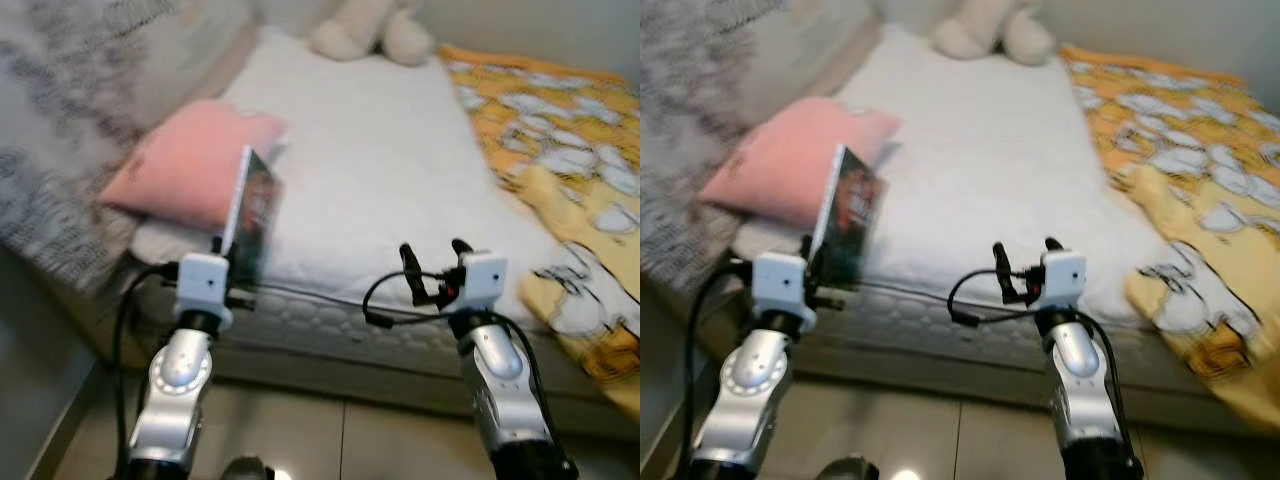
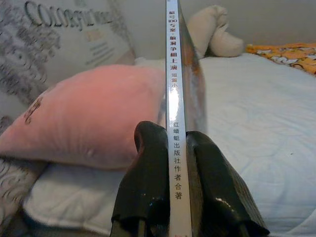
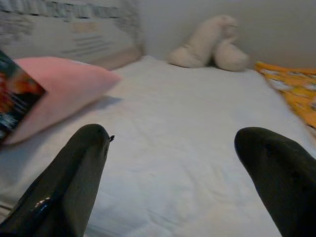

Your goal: Clean up the room

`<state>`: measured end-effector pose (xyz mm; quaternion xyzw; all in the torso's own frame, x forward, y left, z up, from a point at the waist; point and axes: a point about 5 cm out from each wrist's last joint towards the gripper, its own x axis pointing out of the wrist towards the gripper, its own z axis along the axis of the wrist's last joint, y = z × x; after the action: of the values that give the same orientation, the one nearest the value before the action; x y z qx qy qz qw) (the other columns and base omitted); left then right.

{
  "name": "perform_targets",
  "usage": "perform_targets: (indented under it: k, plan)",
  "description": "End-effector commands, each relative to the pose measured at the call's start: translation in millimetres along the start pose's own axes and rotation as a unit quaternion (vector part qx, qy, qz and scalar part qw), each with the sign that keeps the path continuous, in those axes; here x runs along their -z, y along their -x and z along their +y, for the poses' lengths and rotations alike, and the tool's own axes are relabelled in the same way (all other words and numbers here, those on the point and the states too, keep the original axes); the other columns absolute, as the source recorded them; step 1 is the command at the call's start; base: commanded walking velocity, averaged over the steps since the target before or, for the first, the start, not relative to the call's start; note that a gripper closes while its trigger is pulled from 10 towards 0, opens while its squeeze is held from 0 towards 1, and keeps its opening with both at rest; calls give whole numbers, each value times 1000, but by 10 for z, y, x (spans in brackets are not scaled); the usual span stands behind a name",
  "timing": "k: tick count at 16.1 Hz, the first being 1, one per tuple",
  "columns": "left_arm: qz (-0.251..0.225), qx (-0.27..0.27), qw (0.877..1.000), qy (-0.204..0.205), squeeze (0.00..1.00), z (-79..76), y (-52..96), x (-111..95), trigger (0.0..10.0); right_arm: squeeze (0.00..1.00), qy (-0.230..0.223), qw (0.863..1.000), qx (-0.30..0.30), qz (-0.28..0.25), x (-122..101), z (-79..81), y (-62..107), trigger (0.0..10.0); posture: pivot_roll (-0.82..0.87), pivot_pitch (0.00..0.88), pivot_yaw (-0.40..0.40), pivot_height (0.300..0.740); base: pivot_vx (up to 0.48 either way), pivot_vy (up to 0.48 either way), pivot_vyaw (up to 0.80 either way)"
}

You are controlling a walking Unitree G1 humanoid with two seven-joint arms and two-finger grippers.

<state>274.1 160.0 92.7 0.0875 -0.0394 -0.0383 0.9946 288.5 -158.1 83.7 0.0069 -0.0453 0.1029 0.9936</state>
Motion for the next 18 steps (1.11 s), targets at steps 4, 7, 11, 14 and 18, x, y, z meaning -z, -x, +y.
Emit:
perform_targets:
  k: [4,7,11,14,18]
  plan:
    - [-60,6,998,-2,0,-93,-231,-342,10000,373,-11,1000,-13,19,45,-10,-67,10000,67,0,-84,740,0,0,442]
    - [-67,14,998,13,0,-80,-356,-421,10000,267,-5,1000,-8,16,29,22,-108,10000,56,0,-73,740,216,0,171]
    - [-78,25,997,15,0,-87,-507,-524,10000,251,-9,1000,6,6,14,42,-149,10000,54,0,-58,740,470,0,0]
    - [-70,18,997,15,0,-70,-558,-511,10000,251,-16,1000,-7,4,17,122,-186,10000,64,0,-57,740,459,0,0]
    - [-63,22,998,10,0,-38,-572,-464,10000,255,-17,1000,-15,4,31,173,-217,10000,77,0,-52,740,458,0,0]
